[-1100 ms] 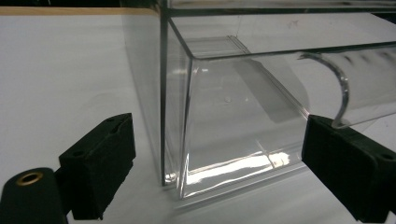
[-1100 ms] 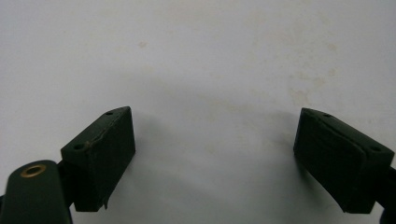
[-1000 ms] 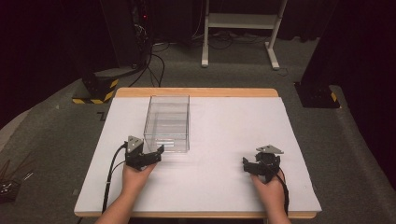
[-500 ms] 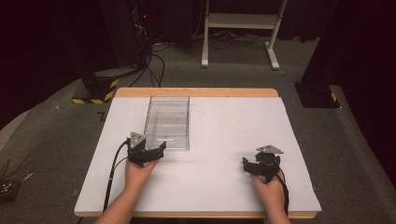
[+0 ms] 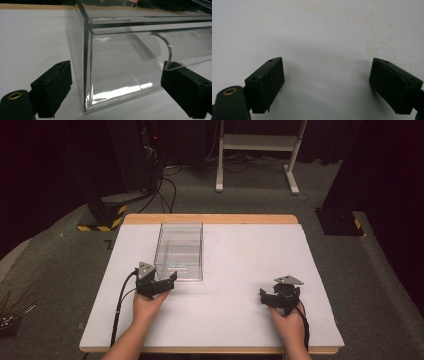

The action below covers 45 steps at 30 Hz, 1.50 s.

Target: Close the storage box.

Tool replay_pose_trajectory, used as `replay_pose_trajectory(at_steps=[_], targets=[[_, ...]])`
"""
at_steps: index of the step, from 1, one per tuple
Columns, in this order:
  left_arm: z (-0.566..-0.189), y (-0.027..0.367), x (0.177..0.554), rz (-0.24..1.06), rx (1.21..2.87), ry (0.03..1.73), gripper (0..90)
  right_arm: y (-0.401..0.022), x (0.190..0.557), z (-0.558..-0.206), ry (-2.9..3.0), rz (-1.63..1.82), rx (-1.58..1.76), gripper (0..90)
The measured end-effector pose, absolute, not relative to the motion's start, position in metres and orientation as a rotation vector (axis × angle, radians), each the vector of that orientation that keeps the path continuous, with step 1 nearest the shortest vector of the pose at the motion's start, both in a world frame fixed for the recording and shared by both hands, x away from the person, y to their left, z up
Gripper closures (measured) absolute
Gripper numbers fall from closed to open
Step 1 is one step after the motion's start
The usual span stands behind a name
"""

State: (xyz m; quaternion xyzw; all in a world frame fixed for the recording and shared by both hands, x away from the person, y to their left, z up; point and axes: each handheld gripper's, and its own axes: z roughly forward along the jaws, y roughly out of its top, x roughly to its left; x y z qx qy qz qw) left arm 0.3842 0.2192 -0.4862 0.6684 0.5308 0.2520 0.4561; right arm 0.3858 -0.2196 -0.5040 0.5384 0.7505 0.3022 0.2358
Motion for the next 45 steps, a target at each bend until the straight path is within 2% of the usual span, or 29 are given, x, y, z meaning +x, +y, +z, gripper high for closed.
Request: replay_pose_trajectory(at_steps=[7,10,32,45], targets=[[-0.486,0.221,0.385,0.635,1.643,1.327,13.3,-0.220,0.386,-0.504,2.059,0.829,1.476,12.9],[-0.490,0.220,0.389,0.646,1.649,1.335,9.6,-0.220,0.386,-0.504,2.059,0.829,1.473,13.0],[-0.494,0.223,0.402,0.659,1.549,1.412,12.5,-0.219,0.385,-0.504,2.058,0.830,1.475,13.5],[-0.491,0.223,0.396,0.603,1.592,1.379,15.2,-0.219,0.385,-0.504,2.058,0.830,1.475,13.5]])
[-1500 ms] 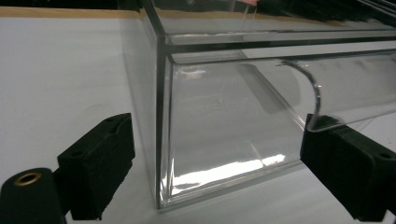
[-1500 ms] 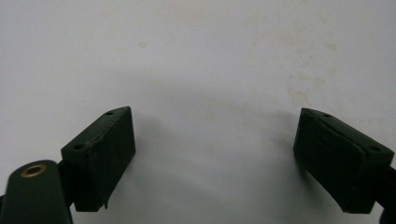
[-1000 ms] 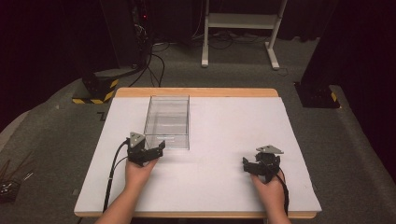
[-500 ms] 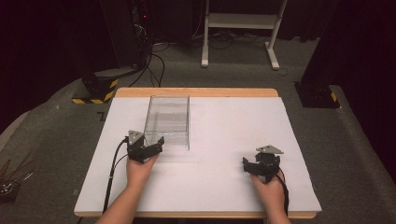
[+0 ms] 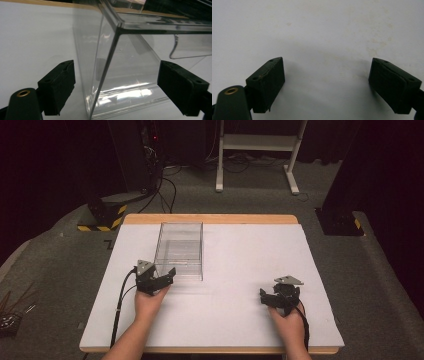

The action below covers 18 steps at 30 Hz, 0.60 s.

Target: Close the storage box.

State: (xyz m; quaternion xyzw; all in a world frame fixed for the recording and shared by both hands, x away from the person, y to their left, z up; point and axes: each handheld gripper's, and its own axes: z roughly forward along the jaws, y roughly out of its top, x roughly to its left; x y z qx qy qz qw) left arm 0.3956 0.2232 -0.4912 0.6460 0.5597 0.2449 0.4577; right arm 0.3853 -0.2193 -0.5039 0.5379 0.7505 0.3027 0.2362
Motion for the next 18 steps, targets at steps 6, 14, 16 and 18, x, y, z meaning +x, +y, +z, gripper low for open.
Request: replay_pose_trajectory(at_steps=[6,14,16,18], targets=[[-0.488,0.224,0.388,0.578,1.640,1.348,15.1,-0.219,0.385,-0.504,2.058,0.830,1.474,13.6],[-0.483,0.225,0.374,0.536,1.690,1.306,15.5,-0.219,0.385,-0.504,2.056,0.830,1.473,13.8],[-0.483,0.226,0.372,0.529,1.695,1.303,15.5,-0.219,0.385,-0.504,2.056,0.830,1.473,13.9],[-0.481,0.230,0.366,0.525,1.710,1.297,15.5,-0.219,0.385,-0.504,2.056,0.830,1.472,13.9]])
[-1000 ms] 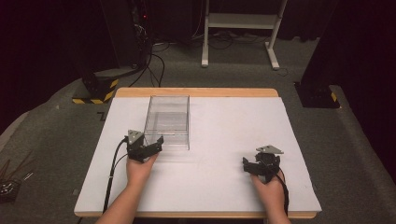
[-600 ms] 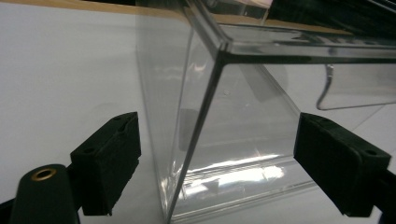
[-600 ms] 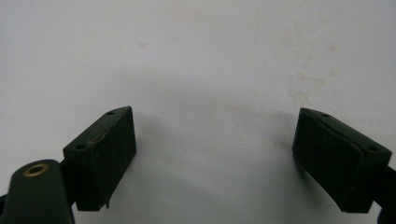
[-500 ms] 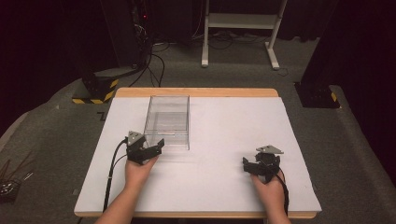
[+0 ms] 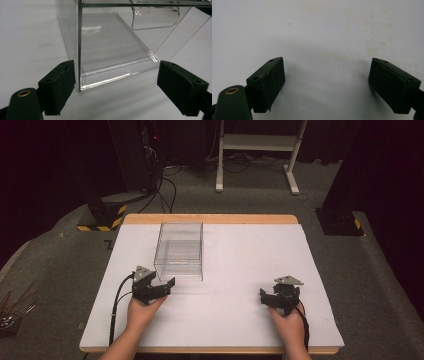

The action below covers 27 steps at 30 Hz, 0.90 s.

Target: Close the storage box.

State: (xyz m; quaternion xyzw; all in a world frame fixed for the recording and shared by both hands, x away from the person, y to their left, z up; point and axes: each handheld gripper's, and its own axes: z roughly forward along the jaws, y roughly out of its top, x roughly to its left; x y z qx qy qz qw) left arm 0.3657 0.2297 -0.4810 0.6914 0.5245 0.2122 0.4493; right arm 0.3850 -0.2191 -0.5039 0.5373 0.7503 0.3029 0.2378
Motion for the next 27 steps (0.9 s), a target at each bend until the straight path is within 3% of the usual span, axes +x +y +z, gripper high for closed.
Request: replay_pose_trajectory(at_steps=[8,18,27], targets=[[-0.476,0.254,0.347,0.536,1.708,1.300,17.1,-0.219,0.385,-0.504,2.056,0.830,1.473,14.0],[-0.488,0.313,0.313,0.579,1.766,1.363,18.7,-0.219,0.385,-0.504,2.056,0.831,1.473,14.0],[-0.504,0.329,0.297,0.630,1.807,1.462,18.2,-0.219,0.385,-0.504,2.055,0.830,1.473,14.0]])
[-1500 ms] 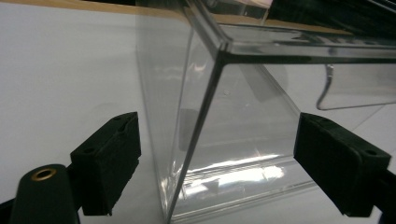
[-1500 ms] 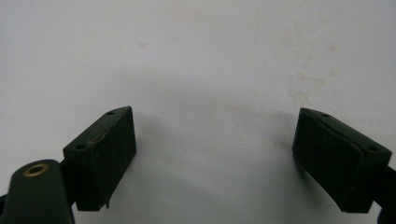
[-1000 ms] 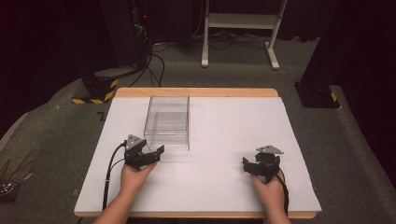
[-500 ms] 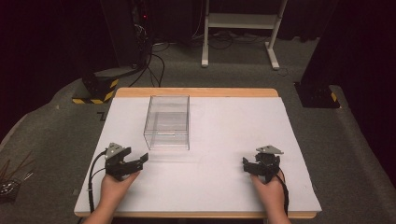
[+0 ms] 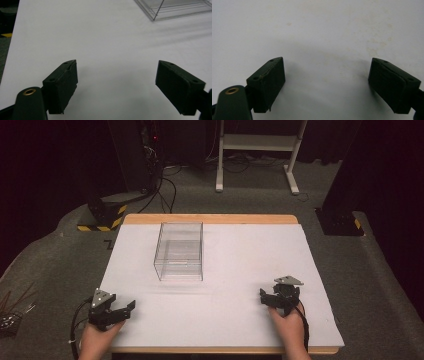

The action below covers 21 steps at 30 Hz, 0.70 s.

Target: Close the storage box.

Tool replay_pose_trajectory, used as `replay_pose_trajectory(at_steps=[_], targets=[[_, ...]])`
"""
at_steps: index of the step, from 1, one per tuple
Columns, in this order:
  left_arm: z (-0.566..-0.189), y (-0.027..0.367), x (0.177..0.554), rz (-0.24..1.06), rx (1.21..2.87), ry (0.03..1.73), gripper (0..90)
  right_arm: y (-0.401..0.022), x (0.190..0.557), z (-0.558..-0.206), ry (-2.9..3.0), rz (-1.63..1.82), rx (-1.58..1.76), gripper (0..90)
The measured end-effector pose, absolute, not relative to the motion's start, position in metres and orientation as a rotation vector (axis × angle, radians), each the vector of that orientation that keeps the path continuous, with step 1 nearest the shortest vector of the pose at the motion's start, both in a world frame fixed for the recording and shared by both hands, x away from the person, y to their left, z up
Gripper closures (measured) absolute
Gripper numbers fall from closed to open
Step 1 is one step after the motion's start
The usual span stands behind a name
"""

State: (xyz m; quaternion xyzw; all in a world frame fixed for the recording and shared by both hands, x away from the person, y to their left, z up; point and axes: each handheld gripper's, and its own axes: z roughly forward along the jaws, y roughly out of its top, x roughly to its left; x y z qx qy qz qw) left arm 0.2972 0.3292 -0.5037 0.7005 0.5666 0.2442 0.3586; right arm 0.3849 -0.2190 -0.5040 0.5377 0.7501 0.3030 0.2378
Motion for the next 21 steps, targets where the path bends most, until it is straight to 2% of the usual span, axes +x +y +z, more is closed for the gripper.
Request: replay_pose_trajectory(at_steps=[3,5,21], targets=[[-0.504,0.324,0.302,0.673,1.860,1.450,15.5,-0.219,0.385,-0.504,2.055,0.831,1.473,14.0],[-0.507,0.319,0.309,0.650,1.924,1.475,14.8,-0.219,0.385,-0.504,2.055,0.831,1.473,14.0],[-0.509,0.319,0.309,0.650,1.923,1.462,14.3,-0.219,0.385,-0.504,2.055,0.830,1.467,14.4]])
